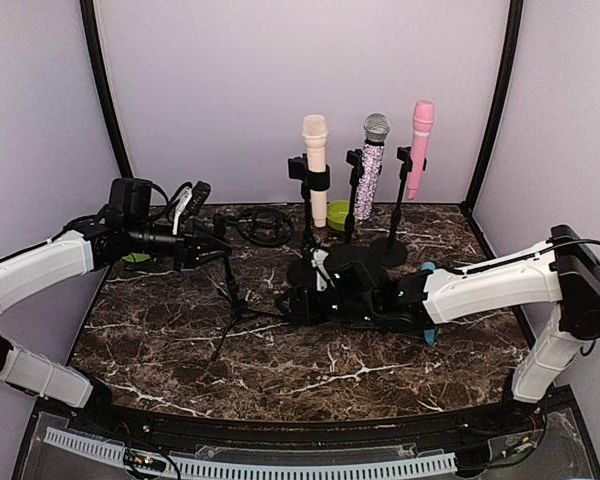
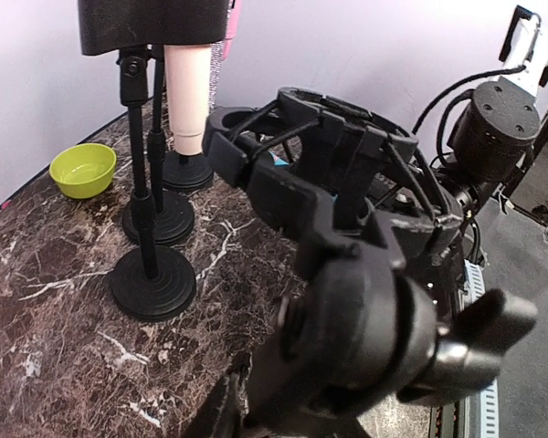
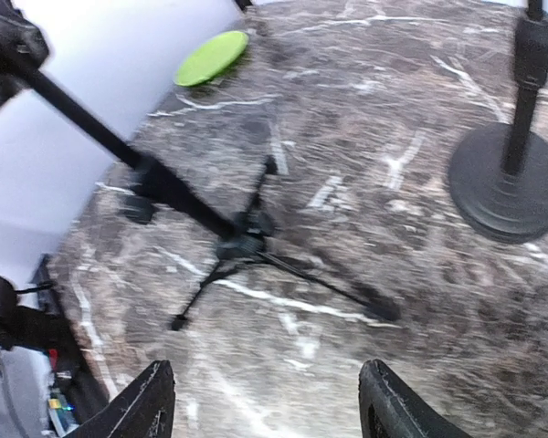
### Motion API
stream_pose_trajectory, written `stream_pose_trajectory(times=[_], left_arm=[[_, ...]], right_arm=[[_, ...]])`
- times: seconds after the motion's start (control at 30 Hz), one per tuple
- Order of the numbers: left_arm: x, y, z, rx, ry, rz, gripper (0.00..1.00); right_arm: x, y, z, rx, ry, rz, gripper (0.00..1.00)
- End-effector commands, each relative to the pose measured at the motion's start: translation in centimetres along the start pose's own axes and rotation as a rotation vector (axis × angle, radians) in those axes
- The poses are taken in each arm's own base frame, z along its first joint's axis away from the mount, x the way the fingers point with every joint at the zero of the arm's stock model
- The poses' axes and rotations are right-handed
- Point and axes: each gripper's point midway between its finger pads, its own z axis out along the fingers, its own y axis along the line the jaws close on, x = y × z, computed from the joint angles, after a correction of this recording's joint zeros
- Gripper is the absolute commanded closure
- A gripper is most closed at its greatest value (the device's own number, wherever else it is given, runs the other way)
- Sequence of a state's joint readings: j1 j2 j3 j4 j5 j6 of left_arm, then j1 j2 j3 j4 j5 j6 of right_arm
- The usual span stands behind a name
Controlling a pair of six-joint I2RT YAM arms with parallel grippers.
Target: Remove the microphone from the stand
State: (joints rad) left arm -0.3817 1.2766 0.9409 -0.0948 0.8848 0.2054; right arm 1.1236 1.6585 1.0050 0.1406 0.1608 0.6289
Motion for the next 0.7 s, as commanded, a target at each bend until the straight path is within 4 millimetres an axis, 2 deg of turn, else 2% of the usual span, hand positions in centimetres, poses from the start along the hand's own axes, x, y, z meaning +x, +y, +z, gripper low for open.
stream_pose_trajectory(times=[0.0,0.13,0.23,0.4,0.47,0.5,0.67], left_arm=[[-1.3,-0.1,-1.7,-0.125,-0.063,0.012,0.76],[-0.5,0.5,-2.2,-0.221,-0.065,0.02,0.79],[-0.6,0.4,-2.2,-0.226,-0.081,0.005,0.78],[-0.5,-2.1,-1.3,-0.055,-0.08,0.006,0.57],[-0.5,-2.2,-0.9,-0.021,-0.073,-0.005,0.53],[-0.6,-2.2,-0.8,-0.008,-0.071,-0.004,0.51],[-1.3,-2.4,-0.5,0.034,-0.06,0.026,0.48]], right_arm=[[-1.7,5.4,-0.3,-0.232,-0.063,0.097,0.31],[-1.7,7.3,0.0,-0.347,-0.058,0.154,0.32],[-1.6,8.5,0.8,-0.397,-0.027,0.175,0.3],[-2.7,7.9,2.5,-0.422,-0.094,0.185,0.3],[-3.3,7.6,2.9,-0.444,-0.139,0.189,0.3],[-2.3,8.9,2.6,-0.545,-0.034,0.343,0.29],[-2.9,9.6,3.9,-0.656,0.001,0.468,0.3]])
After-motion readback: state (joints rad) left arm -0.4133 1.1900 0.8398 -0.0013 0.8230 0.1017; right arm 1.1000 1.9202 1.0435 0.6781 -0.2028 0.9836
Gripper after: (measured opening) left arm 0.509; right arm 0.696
